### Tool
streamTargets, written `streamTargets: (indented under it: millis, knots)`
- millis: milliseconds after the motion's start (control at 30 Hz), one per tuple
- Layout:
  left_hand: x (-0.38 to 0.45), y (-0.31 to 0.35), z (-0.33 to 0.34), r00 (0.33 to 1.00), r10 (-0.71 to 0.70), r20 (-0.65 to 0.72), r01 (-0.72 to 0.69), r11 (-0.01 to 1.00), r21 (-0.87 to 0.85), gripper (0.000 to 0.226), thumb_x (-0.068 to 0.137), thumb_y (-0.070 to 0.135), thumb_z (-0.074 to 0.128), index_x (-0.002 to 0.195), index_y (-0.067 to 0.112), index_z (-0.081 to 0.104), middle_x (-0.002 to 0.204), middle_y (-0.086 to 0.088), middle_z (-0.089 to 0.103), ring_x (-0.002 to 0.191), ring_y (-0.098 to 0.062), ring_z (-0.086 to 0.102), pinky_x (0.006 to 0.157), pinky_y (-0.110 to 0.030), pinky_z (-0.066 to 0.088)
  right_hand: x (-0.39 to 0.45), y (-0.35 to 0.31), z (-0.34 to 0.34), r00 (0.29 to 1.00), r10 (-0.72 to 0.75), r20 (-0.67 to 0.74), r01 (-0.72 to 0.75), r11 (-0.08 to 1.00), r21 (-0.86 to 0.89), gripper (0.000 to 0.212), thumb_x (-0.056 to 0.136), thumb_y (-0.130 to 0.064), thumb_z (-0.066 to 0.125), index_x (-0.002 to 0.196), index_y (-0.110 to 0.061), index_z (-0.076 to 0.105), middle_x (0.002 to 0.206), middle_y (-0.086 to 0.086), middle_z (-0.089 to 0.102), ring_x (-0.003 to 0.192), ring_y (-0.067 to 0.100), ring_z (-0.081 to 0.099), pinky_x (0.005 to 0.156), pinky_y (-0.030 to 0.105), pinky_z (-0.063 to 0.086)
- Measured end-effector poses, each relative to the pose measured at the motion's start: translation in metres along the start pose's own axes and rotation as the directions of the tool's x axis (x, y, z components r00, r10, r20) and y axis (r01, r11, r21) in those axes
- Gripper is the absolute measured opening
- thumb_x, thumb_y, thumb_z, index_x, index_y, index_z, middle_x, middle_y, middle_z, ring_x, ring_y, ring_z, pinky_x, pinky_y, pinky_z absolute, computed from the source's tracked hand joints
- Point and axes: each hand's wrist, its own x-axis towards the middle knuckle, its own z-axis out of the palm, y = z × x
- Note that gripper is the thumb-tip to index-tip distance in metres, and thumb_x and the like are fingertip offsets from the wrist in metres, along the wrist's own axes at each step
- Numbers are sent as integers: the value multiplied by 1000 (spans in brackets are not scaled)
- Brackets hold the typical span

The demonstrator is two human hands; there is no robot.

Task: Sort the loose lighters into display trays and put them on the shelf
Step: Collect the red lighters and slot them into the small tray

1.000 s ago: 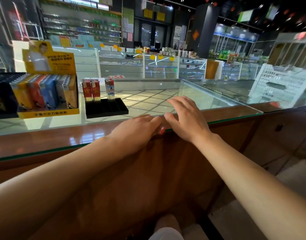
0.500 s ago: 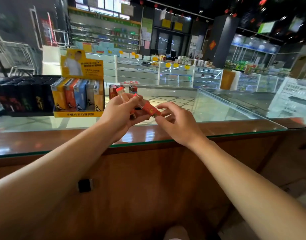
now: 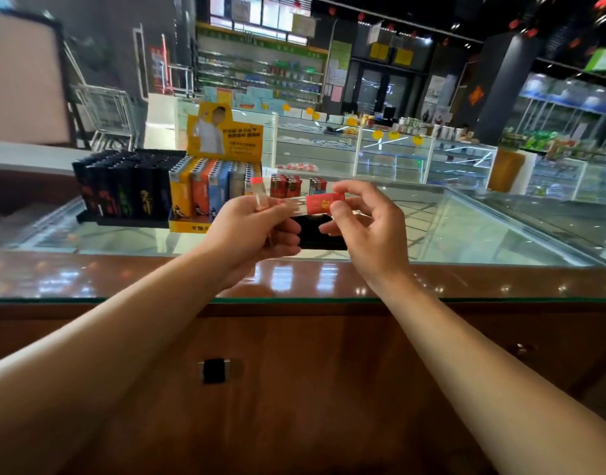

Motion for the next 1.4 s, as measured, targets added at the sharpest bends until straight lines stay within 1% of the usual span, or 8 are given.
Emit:
streamTargets:
  millis: [100, 400, 533, 933, 1067, 1167, 1300, 1400]
  knots:
    - [5, 4, -8, 997, -52, -51, 46, 993, -108, 11, 99, 10, 56, 93, 4, 63, 68, -9, 66, 58, -17, 64, 56, -28, 58, 0, 6, 6, 991, -52, 120, 64, 993, -99, 30, 88, -9, 70, 115, -19, 65, 101, -2, 72, 77, 11, 73, 71, 32, 59]
    - [17, -4, -18, 986, -165, -5, 165, 984, 71, 17, 96, 16, 62, 88, 2, 63, 59, -7, 64, 52, -15, 63, 49, -25, 54, 7, 19, 15, 956, -214, 200, 254, 945, -206, 21, 89, -4, 64, 104, -18, 69, 93, -5, 71, 80, 6, 69, 69, 20, 55]
    - [24, -2, -16, 990, -133, -55, 136, 989, 63, 16, 94, 12, 63, 84, 0, 61, 59, -8, 61, 51, -16, 61, 50, -25, 55, 9, 26, 21, 917, -293, 270, 357, 906, -228, 35, 83, 9, 55, 102, -15, 72, 95, -2, 70, 87, 12, 67, 75, 32, 54]
    - [38, 2, -23, 992, -120, -46, 122, 992, 41, 16, 94, 12, 65, 82, 1, 65, 58, -5, 61, 52, -14, 60, 51, -23, 52, 15, 24, 21, 810, -487, 327, 568, 790, -229, 22, 81, -7, 76, 102, -9, 74, 106, 0, 70, 101, 10, 64, 90, 18, 48]
    - [39, -2, -35, 999, -40, 5, 36, 925, 378, 23, 100, 25, 56, 88, 6, 60, 60, -3, 59, 47, -12, 50, 43, -24, 41, 24, 22, 21, 887, -449, 108, 461, 849, -260, 21, 88, -9, 70, 109, -9, 72, 97, -9, 66, 91, -4, 60, 82, 9, 45]
    - [39, 3, -47, 999, -8, 54, -23, 841, 541, 27, 100, 33, 54, 84, 11, 53, 63, -2, 49, 49, -11, 38, 45, -24, 31, 38, 25, 22, 930, -352, 109, 368, 875, -314, 29, 92, -7, 62, 120, -11, 68, 101, -7, 67, 93, 1, 60, 84, 11, 46]
    - [40, 13, -56, 995, -58, 81, 17, 896, 444, 31, 102, 38, 47, 97, 11, 60, 66, -1, 43, 50, -11, 32, 43, -24, 27, 51, 34, 29, 964, -229, 132, 262, 901, -347, 33, 94, -9, 60, 125, -16, 63, 101, -10, 67, 93, 2, 60, 81, 6, 44]
    - [43, 16, -61, 998, -4, 65, -18, 944, 331, 26, 103, 18, 39, 105, 4, 61, 65, -4, 47, 51, -14, 39, 44, -26, 31, 60, 37, 36, 980, -179, 81, 196, 929, -314, 20, 91, -13, 67, 111, -14, 63, 95, -9, 67, 85, 0, 63, 74, 10, 49]
